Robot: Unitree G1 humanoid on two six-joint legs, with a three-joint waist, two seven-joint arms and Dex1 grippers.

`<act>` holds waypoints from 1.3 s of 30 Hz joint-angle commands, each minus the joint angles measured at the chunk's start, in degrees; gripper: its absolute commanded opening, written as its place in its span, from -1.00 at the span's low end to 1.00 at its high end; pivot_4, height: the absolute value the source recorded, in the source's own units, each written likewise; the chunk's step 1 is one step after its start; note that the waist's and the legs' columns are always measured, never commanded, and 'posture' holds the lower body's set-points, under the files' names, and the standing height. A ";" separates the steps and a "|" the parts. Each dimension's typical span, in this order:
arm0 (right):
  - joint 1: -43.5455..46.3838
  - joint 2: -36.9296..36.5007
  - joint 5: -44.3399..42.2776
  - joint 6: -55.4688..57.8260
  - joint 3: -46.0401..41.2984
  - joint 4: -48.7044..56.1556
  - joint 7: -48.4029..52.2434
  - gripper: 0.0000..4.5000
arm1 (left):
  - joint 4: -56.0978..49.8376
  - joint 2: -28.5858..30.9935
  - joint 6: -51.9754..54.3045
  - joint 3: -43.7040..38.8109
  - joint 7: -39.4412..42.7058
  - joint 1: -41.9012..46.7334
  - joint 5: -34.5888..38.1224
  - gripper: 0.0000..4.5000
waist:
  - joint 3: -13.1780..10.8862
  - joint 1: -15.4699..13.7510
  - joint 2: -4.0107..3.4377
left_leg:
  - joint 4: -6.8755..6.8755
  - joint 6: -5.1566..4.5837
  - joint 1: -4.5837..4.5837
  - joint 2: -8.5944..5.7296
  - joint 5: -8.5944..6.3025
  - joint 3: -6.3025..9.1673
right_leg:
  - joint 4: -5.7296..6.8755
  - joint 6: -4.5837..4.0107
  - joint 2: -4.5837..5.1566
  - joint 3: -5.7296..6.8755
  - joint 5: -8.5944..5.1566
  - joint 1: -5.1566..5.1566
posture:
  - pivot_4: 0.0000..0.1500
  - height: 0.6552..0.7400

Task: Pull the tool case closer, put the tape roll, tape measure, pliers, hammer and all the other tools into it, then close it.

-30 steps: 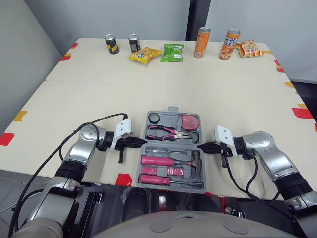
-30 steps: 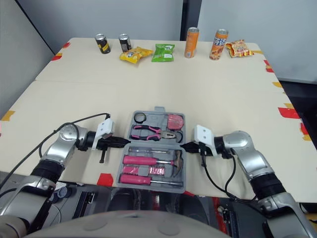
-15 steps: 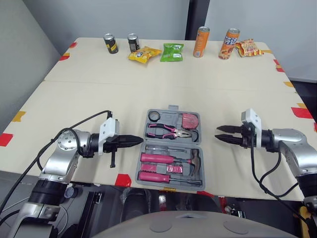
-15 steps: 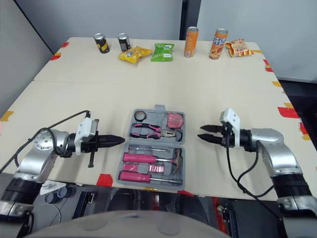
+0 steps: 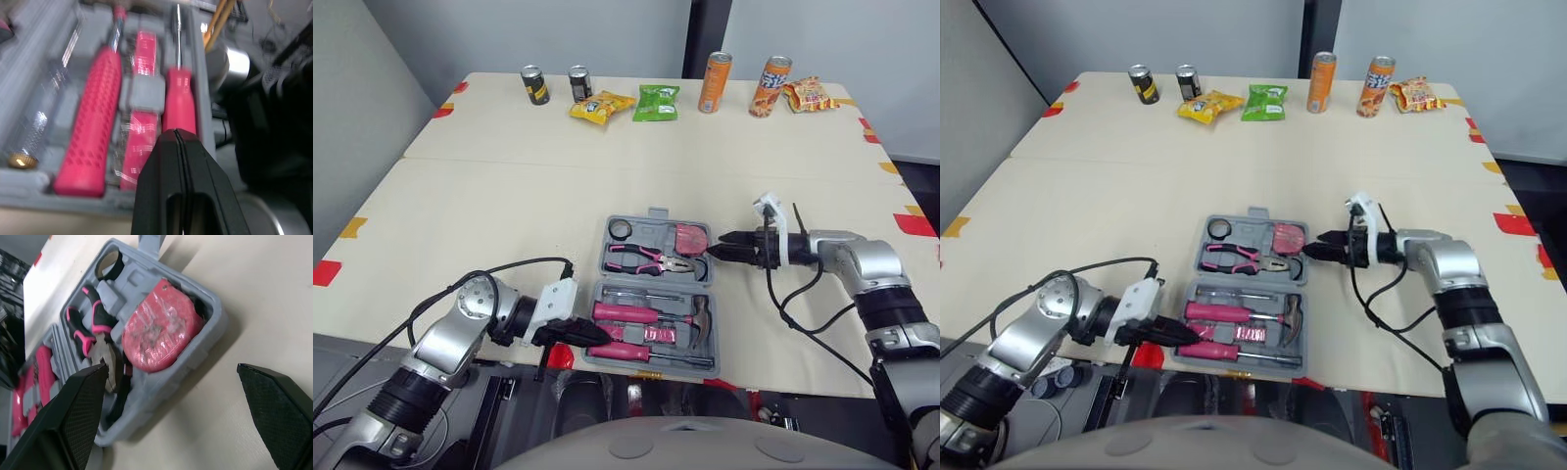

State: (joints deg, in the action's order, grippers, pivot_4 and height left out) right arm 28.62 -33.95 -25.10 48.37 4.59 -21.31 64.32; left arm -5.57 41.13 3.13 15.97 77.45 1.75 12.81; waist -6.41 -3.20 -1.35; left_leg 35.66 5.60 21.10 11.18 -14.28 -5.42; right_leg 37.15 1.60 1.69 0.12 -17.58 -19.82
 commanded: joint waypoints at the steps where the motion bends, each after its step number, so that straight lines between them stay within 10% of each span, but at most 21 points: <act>1: 1.72 2.45 0.02 1.23 0.81 -2.01 -0.24 0.98 | 3.97 -0.72 -2.46 2.04 -2.27 0.37 -4.14 -1.00 | 0.01 0.15 0.00 | -0.01 0.02 0.00 0.01 0.01 0.00 | 0.01 0.00 0.00 0.00 0.00 -0.01 | 1.00 0.96; 22: 0.28 5.09 -11.83 5.62 -7.20 1.73 12.11 0.98 | 8.99 -0.99 -6.96 0.88 -2.83 0.46 -1.96 -1.00 | 0.31 0.02 -0.07 | -0.02 0.05 -0.02 0.04 0.03 -0.11 | 0.13 -0.03 -0.01 -0.08 -0.02 -0.02 | 1.00 0.96; 39: -17.79 -6.58 -24.56 9.01 -6.56 28.20 23.23 0.98 | 3.64 11.18 3.99 -25.05 5.16 -12.84 20.86 -1.00 | 0.21 -1.47 -0.04 | -0.10 0.14 0.00 0.21 -0.02 -0.11 | -0.08 -0.05 -0.15 -0.10 -0.03 -0.16 | 1.00 0.96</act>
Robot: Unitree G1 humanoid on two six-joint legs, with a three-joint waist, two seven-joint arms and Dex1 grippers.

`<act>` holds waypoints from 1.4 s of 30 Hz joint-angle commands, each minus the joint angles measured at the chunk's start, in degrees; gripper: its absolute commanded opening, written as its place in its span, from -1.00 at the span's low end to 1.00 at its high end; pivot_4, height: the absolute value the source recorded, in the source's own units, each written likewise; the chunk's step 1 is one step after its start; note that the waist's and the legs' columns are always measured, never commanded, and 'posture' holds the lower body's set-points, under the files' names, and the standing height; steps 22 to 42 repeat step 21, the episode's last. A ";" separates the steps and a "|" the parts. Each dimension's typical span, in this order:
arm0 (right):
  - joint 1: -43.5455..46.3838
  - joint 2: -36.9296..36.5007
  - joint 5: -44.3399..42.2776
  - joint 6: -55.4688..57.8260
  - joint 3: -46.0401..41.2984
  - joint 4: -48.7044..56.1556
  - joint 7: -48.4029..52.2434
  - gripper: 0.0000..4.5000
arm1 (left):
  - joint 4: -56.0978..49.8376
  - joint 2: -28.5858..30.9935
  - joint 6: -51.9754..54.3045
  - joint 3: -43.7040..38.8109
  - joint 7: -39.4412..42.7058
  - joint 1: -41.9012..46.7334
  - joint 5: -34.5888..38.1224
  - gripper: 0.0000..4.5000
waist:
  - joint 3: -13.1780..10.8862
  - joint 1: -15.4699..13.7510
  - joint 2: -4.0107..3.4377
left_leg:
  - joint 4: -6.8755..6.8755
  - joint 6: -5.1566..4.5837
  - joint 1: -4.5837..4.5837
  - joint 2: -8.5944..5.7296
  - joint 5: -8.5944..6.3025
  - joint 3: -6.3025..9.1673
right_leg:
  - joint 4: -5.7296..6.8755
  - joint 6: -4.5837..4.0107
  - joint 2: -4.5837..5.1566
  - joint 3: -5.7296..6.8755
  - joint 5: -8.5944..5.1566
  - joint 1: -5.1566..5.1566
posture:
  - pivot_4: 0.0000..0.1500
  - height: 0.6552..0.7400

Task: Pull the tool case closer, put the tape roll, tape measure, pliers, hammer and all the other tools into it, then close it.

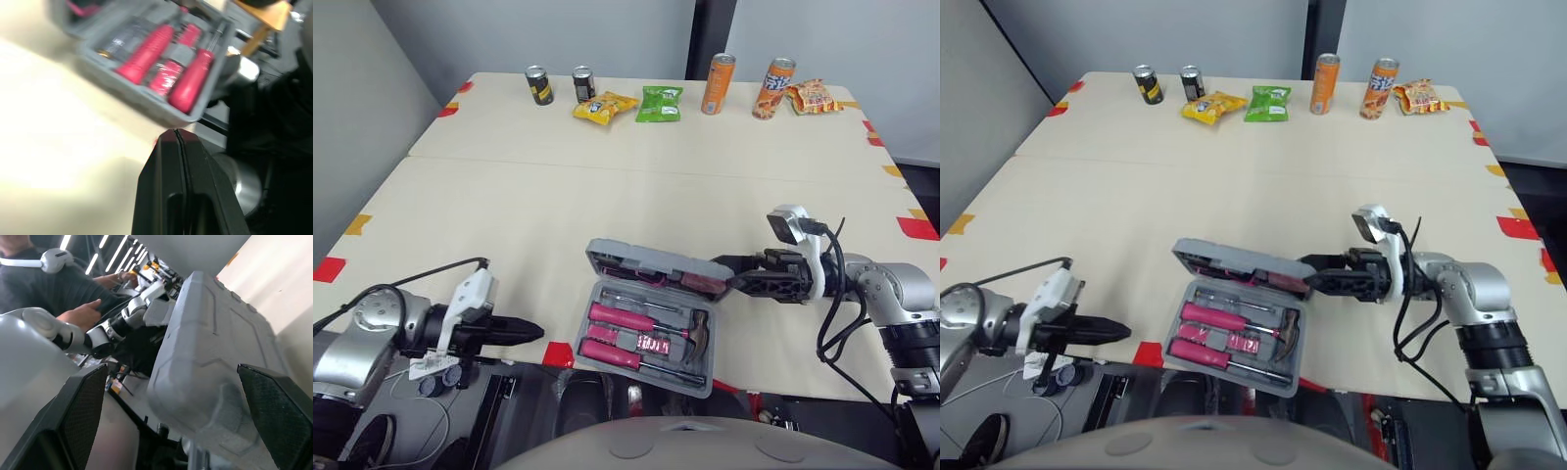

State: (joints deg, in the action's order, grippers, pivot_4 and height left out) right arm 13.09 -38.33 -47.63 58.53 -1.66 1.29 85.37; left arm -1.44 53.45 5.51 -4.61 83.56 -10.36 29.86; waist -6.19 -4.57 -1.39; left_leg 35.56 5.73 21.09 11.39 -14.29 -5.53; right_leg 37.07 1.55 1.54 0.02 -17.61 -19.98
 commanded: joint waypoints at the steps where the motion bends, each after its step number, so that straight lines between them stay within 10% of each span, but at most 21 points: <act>1: -3.76 -3.48 -1.80 -2.00 0.00 7.20 3.11 0.98 | -0.73 -1.41 2.54 -5.74 -1.28 -1.05 4.84 -1.00 | -0.01 -0.33 -0.01 | -0.01 0.01 0.02 0.00 0.00 0.00 | -0.01 0.00 0.00 0.00 0.00 -0.03 | 1.00 0.96; 6: -10.88 -9.17 -0.20 -7.27 0.32 12.54 5.09 0.98 | -0.01 -2.67 3.44 -9.49 -4.10 -0.86 4.78 -1.00 | -0.02 -0.85 0.04 | -0.03 0.03 0.04 0.00 -0.01 -0.02 | -0.07 0.01 -0.02 -0.02 0.00 -0.02 | 1.00 0.96; 19: -23.74 -2.69 17.24 -59.38 -14.70 -0.80 0.77 1.00 | 3.45 -3.77 -3.03 -17.38 -8.19 -2.19 0.60 0.98 | 0.03 0.07 0.23 | -0.11 -0.20 0.04 -0.06 -0.14 0.00 | -0.11 0.01 0.05 0.01 0.00 0.03 | 1.00 0.96; 42: -23.80 -2.70 17.31 -61.85 -15.78 -3.04 0.59 1.00 | 4.30 -3.65 -4.35 -17.56 -7.97 -1.93 -0.05 0.98 | 0.02 0.20 0.25 | -0.11 -0.22 0.03 -0.06 -0.14 0.04 | -0.12 0.01 0.05 0.06 0.00 0.05 | 1.00 0.96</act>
